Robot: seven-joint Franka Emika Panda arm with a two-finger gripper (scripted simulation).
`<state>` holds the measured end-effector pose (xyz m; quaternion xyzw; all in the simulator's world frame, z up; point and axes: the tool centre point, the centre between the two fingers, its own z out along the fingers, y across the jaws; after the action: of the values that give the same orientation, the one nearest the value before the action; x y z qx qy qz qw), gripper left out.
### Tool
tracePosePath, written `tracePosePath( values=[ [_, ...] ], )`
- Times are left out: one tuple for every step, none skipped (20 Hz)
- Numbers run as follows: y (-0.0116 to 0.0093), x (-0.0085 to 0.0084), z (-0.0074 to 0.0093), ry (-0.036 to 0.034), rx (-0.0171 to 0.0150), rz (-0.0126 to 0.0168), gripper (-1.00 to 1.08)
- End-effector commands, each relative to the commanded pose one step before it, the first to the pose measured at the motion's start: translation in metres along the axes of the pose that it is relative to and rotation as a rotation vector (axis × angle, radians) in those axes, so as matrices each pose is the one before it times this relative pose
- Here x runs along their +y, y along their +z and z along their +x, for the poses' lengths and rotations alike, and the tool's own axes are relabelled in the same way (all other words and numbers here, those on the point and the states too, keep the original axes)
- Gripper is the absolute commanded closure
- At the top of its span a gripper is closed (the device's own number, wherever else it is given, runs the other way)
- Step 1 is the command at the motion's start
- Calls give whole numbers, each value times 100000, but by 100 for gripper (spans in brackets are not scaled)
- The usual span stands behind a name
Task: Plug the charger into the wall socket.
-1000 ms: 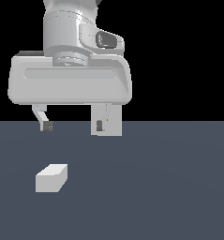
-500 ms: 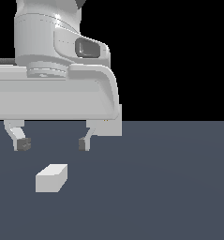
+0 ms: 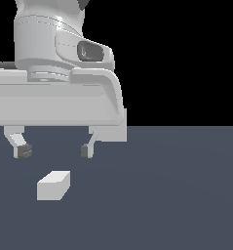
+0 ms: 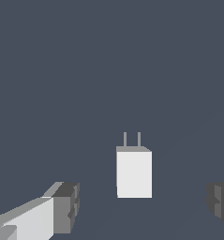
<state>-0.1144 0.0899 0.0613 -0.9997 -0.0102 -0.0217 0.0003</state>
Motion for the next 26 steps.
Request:
tracePosePath(
  values=[
    [208,1,-29,-10,-42,-16,-92],
    [181,3,-13,0,0,0,-92],
    [232,4,-16,0,0,0,-92],
    [283,5,-20,0,0,0,-92],
    [333,5,-23,0,0,0,-92],
    [382,6,-25,0,0,0,-92],
    [430,6,-27,0,0,0,-92],
    [477,6,-28,0,0,0,-92],
    [472,5,-24,0,0,0,-92],
    [418,4,-17,0,0,0,-92],
    [365,2,-10,0,0,0,-92],
    [314,1,-5,0,0,0,-92],
    [263,0,0,0,0,0,-92],
    [213,-1,3,0,0,0,-92],
    [165,-1,4,0,0,0,-92],
    [117,-1,4,0,0,0,-92],
    [70,-1,3,0,0,0,-92],
    [23,0,1,0,0,0,-92],
    [0,0,0,0,0,0,108],
    [0,0,0,0,0,0,108],
    [0,0,0,0,0,0,108],
    [0,0,0,0,0,0,108],
    [0,0,0,0,0,0,108],
    [0,0,0,0,0,0,108],
    [0,0,0,0,0,0,108],
    [0,0,0,0,0,0,108]
  ],
)
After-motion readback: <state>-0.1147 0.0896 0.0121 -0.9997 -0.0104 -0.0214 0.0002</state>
